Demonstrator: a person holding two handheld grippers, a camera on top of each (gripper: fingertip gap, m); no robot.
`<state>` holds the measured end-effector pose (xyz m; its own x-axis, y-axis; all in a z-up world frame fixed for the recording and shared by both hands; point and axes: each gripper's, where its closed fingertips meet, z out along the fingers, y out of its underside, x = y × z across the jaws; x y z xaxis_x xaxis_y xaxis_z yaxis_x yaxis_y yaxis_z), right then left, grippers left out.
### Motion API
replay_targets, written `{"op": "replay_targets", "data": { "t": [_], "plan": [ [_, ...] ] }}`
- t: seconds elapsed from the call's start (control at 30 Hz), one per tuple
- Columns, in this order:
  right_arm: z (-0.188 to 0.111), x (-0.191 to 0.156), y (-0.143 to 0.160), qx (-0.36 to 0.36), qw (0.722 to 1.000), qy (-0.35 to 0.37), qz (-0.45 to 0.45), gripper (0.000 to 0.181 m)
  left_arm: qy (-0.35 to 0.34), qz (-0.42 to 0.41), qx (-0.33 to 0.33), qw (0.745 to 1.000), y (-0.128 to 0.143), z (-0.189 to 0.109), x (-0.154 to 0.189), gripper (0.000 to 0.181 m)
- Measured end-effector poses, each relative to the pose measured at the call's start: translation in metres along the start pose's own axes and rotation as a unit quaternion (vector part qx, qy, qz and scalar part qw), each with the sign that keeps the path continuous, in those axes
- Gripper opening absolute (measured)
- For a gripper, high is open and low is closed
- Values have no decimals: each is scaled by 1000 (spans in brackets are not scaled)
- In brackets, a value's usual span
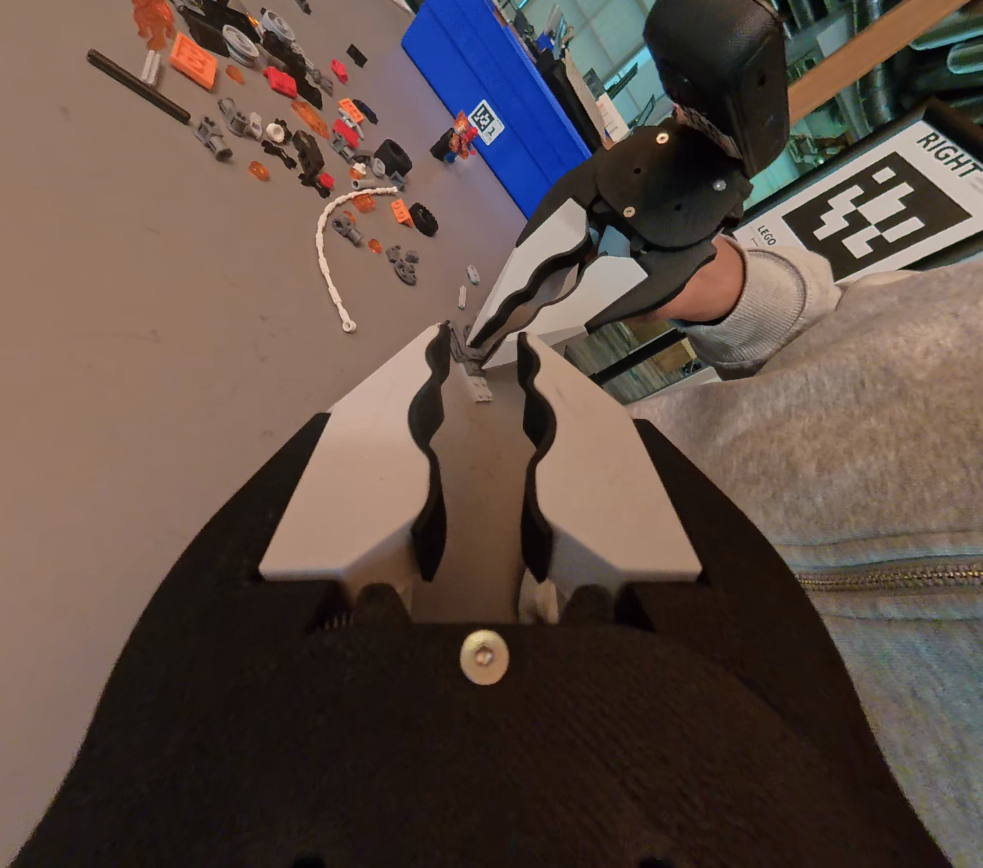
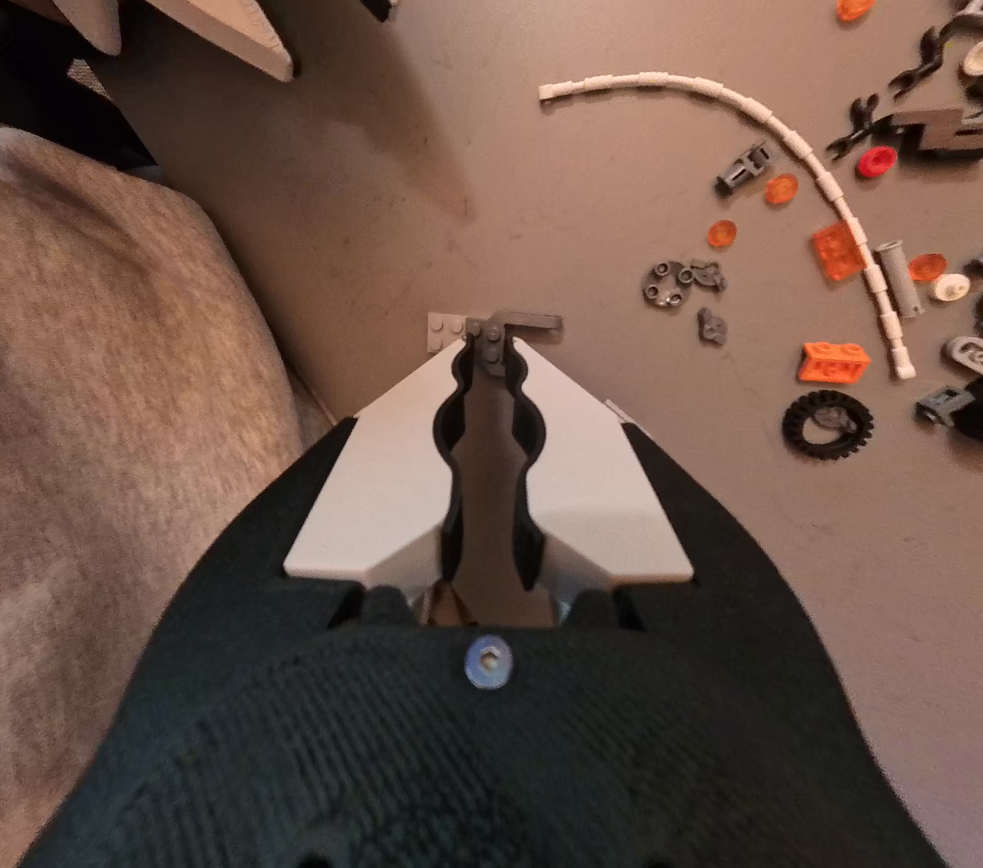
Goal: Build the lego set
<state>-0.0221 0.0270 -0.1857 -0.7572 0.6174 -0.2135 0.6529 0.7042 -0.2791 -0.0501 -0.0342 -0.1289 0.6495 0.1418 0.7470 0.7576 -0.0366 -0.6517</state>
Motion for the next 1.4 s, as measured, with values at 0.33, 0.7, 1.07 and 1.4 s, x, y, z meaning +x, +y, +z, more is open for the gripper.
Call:
{"op": "replay_targets", "data": {
  "t": [0.33,0.7,1.07,1.4],
  "plan": [
    [5,-1,1,-36,999,2,0,15,6,-6,1,1000,0,-1,0,24],
    [0,1,-6,-12,1000,-11,24,21,13,-13,5,1000,-1,-2,1,24],
    [1,-9,-11,-6,1000,-24,6,21,14,-20,7,1000,-2,-3,0,23],
    [5,-16,-10,0,1000,-29,12,11,24,-35,16,999,-5,-6,-1,24]
  ]
}}
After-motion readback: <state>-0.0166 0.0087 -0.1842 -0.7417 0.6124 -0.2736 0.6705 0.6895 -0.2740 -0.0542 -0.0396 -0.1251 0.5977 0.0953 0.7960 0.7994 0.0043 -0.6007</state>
